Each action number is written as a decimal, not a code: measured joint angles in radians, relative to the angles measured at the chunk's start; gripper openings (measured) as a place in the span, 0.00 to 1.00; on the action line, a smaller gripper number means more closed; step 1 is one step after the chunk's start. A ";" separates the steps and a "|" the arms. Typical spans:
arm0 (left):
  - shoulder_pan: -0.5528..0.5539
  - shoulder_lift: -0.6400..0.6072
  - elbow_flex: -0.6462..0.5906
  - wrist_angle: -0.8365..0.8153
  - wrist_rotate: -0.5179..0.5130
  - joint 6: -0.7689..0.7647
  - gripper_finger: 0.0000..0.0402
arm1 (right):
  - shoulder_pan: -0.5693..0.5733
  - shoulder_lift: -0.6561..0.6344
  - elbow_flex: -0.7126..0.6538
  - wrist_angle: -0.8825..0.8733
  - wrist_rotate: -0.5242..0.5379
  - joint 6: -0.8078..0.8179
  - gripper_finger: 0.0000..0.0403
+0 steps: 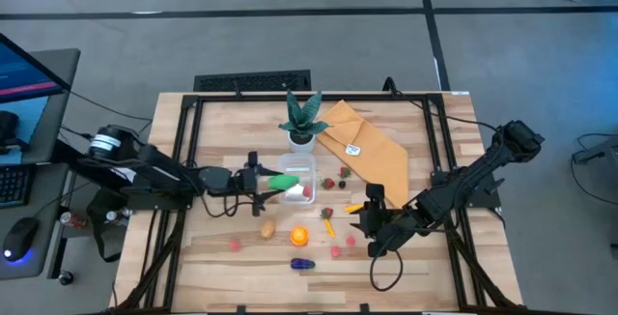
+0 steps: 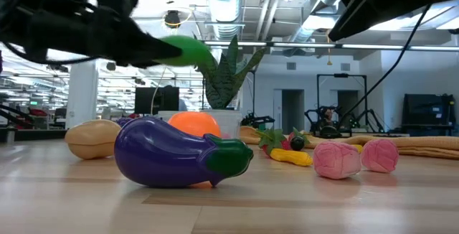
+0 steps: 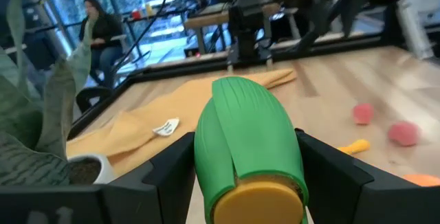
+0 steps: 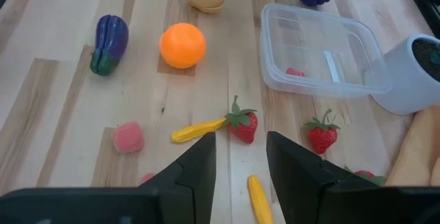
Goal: Pick and placing Produce into tupperware
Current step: Put the green corn into the transparent bin
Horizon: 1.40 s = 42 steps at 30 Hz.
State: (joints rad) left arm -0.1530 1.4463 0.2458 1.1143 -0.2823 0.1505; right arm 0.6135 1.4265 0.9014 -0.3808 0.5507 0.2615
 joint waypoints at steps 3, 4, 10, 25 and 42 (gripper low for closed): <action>0.029 0.068 0.045 -0.002 0.007 0.000 0.52 | 0.001 0.000 0.000 -0.001 0.000 0.000 0.31; 0.038 0.088 0.060 -0.001 0.008 0.000 0.52 | 0.002 0.000 0.000 -0.002 0.000 0.000 0.31; 0.095 0.141 0.129 -0.104 0.009 -0.039 0.52 | 0.002 0.000 0.000 -0.008 -0.003 0.001 0.31; 0.158 0.143 0.271 -0.457 0.039 -0.105 0.52 | 0.002 0.000 0.000 -0.008 -0.003 0.008 0.30; 0.188 0.143 0.272 -0.474 0.041 -0.145 0.62 | 0.002 0.000 0.000 -0.008 -0.003 0.009 0.31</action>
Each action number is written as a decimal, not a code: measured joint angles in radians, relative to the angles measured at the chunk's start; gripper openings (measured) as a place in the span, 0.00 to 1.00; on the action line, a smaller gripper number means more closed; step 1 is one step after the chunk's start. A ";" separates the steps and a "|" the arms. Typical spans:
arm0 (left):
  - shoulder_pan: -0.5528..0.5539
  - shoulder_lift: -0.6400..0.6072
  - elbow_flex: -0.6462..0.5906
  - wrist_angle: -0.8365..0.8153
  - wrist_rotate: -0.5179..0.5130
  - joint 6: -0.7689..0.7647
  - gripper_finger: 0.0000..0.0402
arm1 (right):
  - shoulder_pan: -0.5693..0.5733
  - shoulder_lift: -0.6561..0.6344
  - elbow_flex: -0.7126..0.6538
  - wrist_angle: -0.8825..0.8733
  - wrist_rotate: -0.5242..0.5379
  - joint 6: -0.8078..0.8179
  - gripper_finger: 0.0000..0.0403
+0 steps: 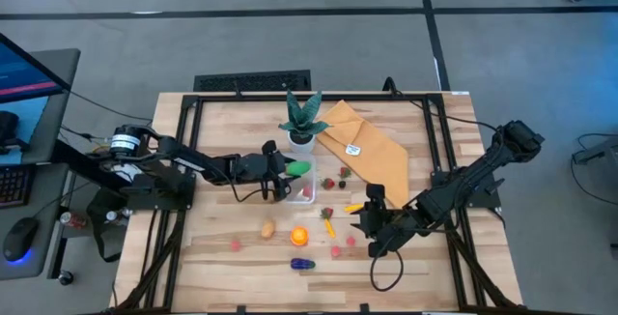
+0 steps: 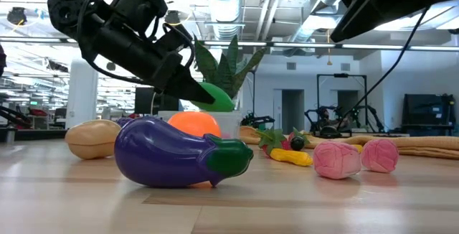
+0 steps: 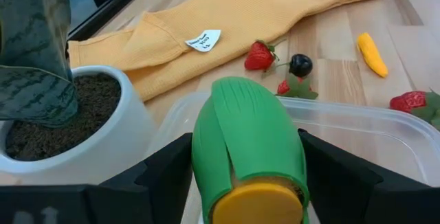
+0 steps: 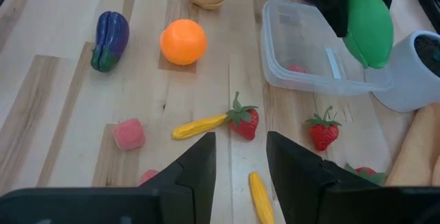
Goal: Pick and placing Produce into tupperware
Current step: Put the green corn into the transparent bin, then put the top yellow corn into the transparent bin
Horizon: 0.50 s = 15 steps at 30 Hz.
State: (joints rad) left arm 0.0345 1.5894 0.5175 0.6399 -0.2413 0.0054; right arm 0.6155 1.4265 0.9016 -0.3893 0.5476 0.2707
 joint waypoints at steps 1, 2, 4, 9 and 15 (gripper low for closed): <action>0.000 0.000 0.000 0.000 0.000 0.002 0.64 | 0.000 0.000 0.000 0.000 0.000 0.000 0.30; 0.000 0.000 0.000 0.001 0.000 0.008 0.66 | 0.000 0.000 0.000 0.000 0.000 0.000 0.30; 0.000 0.000 0.000 0.001 0.000 0.019 0.69 | 0.000 0.000 -0.002 0.004 0.000 0.000 0.31; 0.000 0.000 0.000 0.001 0.000 0.022 0.72 | 0.000 0.000 -0.031 0.011 0.000 0.001 0.30; -0.001 -0.015 0.000 -0.006 0.001 0.064 0.72 | -0.010 0.000 -0.064 0.027 0.001 0.018 0.30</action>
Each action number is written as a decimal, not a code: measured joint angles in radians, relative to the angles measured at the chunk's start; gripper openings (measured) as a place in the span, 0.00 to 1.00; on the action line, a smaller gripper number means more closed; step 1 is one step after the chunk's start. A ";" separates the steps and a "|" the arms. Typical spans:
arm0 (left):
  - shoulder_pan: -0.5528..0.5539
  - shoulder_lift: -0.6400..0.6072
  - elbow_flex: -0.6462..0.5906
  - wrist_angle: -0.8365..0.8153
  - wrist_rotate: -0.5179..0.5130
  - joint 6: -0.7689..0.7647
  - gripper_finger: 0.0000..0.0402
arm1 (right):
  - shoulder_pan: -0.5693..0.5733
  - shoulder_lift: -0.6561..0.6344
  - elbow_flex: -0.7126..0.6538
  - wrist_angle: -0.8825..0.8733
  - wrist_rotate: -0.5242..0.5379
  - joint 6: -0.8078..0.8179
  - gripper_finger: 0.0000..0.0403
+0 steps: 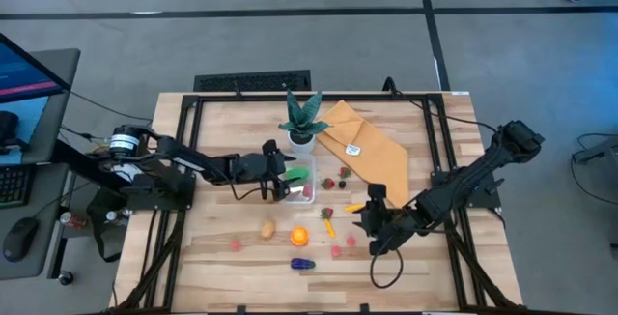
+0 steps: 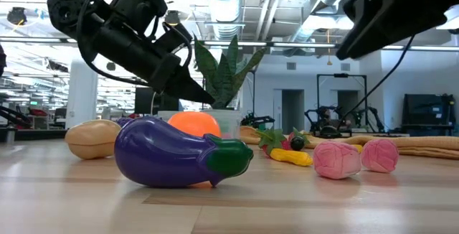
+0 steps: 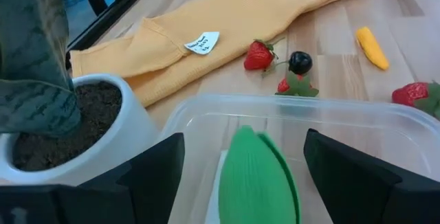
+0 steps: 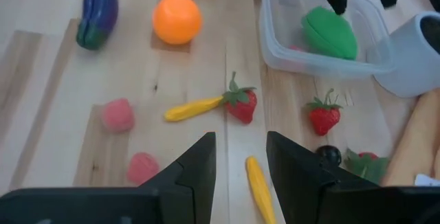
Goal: Pick and placing Produce into tupperware
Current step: Put the top yellow corn into the transparent bin
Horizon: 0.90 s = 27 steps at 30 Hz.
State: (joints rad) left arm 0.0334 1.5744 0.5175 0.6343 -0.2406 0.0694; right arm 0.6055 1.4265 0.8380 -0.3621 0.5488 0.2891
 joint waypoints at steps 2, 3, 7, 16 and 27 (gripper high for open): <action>0.000 -0.025 0.000 -0.005 0.016 0.009 0.72 | -0.008 0.000 -0.003 -0.007 0.001 0.020 0.31; 0.000 -0.044 0.000 -0.018 0.029 0.015 0.72 | -0.011 0.000 -0.003 -0.014 0.001 0.029 0.31; -0.005 -0.162 0.000 -0.097 0.081 0.035 0.72 | -0.020 0.000 -0.003 -0.052 0.008 0.074 0.30; -0.079 -0.501 0.001 -0.531 0.260 0.062 0.72 | 0.028 0.000 -0.099 -0.057 0.118 0.183 0.31; -0.280 -0.700 0.000 -0.802 0.418 -0.051 0.72 | -0.004 0.000 -0.328 0.227 0.115 0.145 0.30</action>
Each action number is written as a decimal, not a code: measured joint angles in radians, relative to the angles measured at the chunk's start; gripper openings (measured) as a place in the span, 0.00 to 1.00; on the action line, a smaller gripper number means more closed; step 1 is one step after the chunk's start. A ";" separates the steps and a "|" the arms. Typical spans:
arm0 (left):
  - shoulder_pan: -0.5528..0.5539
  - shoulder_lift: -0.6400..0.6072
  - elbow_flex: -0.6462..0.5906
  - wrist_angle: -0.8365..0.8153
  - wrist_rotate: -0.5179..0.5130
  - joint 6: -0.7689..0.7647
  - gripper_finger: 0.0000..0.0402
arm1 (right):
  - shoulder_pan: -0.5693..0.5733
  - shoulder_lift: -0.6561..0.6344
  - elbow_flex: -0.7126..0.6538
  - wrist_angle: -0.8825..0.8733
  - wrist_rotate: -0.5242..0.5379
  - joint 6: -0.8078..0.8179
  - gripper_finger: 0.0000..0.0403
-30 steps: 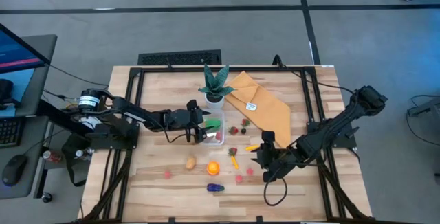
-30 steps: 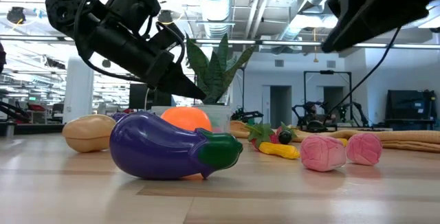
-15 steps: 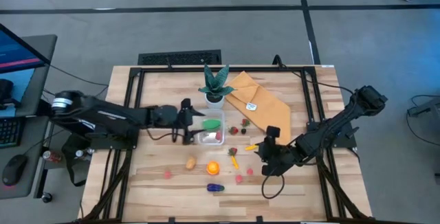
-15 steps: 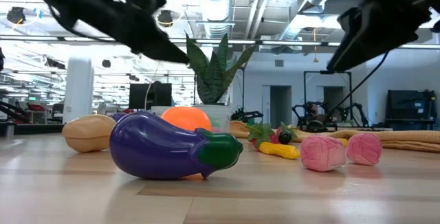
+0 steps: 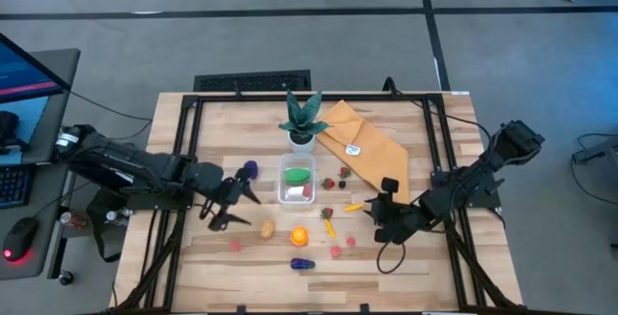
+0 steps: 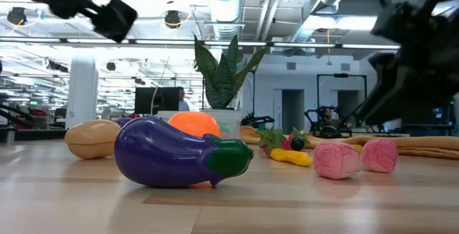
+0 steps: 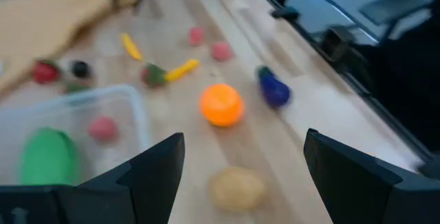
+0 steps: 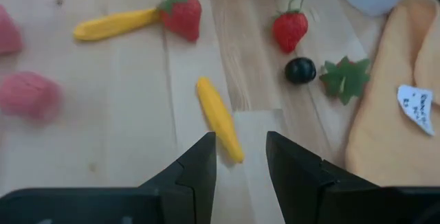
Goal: Pick and placing Produce into tupperware
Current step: Put the top yellow corn into the transparent bin
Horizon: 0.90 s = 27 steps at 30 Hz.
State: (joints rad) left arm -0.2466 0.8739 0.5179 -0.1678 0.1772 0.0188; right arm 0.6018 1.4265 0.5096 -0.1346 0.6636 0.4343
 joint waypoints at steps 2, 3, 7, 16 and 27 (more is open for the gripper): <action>-0.042 -0.008 0.000 -0.005 -0.004 -0.028 0.72 | -0.028 0.000 -0.037 0.074 -0.043 -0.021 0.30; -0.061 -0.012 0.000 -0.010 -0.014 -0.039 0.72 | -0.042 0.000 -0.053 0.119 -0.067 -0.037 0.30; -0.140 -0.012 0.000 -0.017 -0.098 -0.075 0.72 | -0.102 0.000 -0.094 0.282 -0.168 -0.135 0.30; -0.263 -0.010 0.000 -0.061 -0.267 -0.180 0.72 | -0.253 0.000 -0.111 0.339 -0.404 -0.227 0.30; -0.370 -0.010 -0.002 -0.107 -0.436 -0.276 0.72 | -0.339 0.000 -0.111 0.350 -0.539 -0.259 0.30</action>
State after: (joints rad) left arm -0.6164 0.8635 0.5163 -0.2752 -0.2589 -0.2570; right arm 0.2631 1.4265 0.3981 0.2153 0.1244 0.1757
